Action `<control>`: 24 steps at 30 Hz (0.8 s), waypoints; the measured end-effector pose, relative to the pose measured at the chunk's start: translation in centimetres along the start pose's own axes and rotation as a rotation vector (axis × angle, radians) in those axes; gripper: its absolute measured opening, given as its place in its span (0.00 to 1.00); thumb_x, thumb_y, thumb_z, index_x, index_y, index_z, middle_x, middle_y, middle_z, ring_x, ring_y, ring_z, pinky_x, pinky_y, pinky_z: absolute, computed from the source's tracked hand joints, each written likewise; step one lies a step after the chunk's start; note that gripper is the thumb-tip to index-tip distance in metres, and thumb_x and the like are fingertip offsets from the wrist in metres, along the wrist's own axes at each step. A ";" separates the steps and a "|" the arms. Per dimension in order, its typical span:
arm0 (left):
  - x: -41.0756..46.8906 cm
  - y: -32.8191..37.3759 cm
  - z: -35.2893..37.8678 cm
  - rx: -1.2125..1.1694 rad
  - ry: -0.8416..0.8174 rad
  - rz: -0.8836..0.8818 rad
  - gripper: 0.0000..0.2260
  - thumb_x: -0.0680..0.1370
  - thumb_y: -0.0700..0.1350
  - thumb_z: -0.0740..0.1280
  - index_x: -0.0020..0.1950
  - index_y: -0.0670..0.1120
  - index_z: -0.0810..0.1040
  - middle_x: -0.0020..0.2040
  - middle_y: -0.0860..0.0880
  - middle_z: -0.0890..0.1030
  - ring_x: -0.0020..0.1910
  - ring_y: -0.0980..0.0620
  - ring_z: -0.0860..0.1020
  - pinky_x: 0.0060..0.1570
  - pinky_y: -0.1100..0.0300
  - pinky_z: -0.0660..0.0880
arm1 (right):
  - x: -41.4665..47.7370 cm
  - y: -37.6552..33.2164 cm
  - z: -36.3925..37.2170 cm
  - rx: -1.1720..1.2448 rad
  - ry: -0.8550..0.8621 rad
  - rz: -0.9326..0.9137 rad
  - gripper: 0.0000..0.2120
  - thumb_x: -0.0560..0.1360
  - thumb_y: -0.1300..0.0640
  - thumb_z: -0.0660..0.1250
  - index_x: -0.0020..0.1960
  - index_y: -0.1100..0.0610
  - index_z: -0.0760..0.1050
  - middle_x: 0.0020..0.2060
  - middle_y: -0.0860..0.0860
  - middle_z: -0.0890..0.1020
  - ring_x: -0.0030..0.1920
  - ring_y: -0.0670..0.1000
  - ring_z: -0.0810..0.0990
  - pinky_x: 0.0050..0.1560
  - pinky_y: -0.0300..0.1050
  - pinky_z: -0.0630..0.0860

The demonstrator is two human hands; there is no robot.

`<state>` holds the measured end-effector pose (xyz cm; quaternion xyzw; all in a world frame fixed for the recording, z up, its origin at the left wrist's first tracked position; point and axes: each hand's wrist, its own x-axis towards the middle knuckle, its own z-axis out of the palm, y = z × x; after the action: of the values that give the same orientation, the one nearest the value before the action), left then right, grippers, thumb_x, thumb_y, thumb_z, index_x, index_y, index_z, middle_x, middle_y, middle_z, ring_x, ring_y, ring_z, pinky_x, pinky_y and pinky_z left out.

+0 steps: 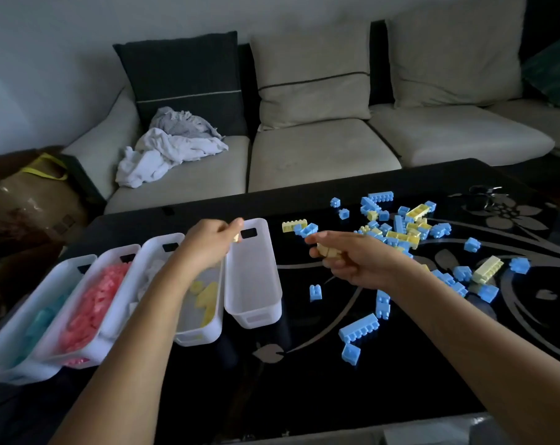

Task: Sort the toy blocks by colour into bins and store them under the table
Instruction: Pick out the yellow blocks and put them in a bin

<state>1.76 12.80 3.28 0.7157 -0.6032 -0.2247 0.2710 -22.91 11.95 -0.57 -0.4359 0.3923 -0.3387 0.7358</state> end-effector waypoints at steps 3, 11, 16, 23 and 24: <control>-2.0 -3.1 -1.6 0.013 0.096 -0.081 0.19 0.79 0.53 0.61 0.39 0.40 0.79 0.29 0.47 0.74 0.29 0.47 0.70 0.30 0.60 0.64 | 1.9 -0.9 3.8 -0.183 -0.022 -0.036 0.11 0.81 0.54 0.58 0.49 0.59 0.76 0.37 0.51 0.75 0.25 0.42 0.62 0.24 0.34 0.57; -4.2 -7.7 -0.9 0.087 -0.077 -0.232 0.12 0.77 0.50 0.67 0.40 0.42 0.78 0.36 0.42 0.82 0.36 0.44 0.81 0.46 0.49 0.79 | 7.8 -0.5 13.4 0.058 -0.093 0.119 0.16 0.77 0.59 0.65 0.65 0.57 0.73 0.46 0.49 0.75 0.46 0.50 0.75 0.56 0.41 0.75; -4.3 -7.4 -1.7 0.104 -0.111 -0.197 0.11 0.77 0.50 0.66 0.44 0.43 0.81 0.39 0.43 0.82 0.40 0.43 0.82 0.50 0.51 0.79 | 8.8 0.2 14.0 -0.036 -0.152 0.130 0.20 0.79 0.59 0.61 0.71 0.60 0.67 0.69 0.61 0.67 0.67 0.61 0.70 0.61 0.50 0.71; -2.8 -4.4 -3.3 0.106 -0.008 -0.002 0.06 0.77 0.50 0.66 0.46 0.50 0.79 0.41 0.52 0.82 0.41 0.53 0.80 0.40 0.60 0.76 | 8.4 -2.7 7.9 -0.320 -0.049 -0.168 0.13 0.77 0.65 0.62 0.61 0.64 0.74 0.60 0.60 0.78 0.60 0.57 0.78 0.54 0.41 0.78; -2.2 -3.5 -3.2 0.101 0.003 0.051 0.05 0.77 0.50 0.66 0.46 0.51 0.80 0.42 0.53 0.81 0.42 0.54 0.80 0.39 0.62 0.74 | 8.4 -3.2 6.8 -0.496 0.014 -0.194 0.11 0.77 0.64 0.63 0.58 0.60 0.76 0.58 0.58 0.79 0.56 0.53 0.80 0.48 0.37 0.79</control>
<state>6.09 15.79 3.36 0.7133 -0.6313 -0.1859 0.2411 -13.59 6.25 2.11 -0.6361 0.4247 -0.3042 0.5679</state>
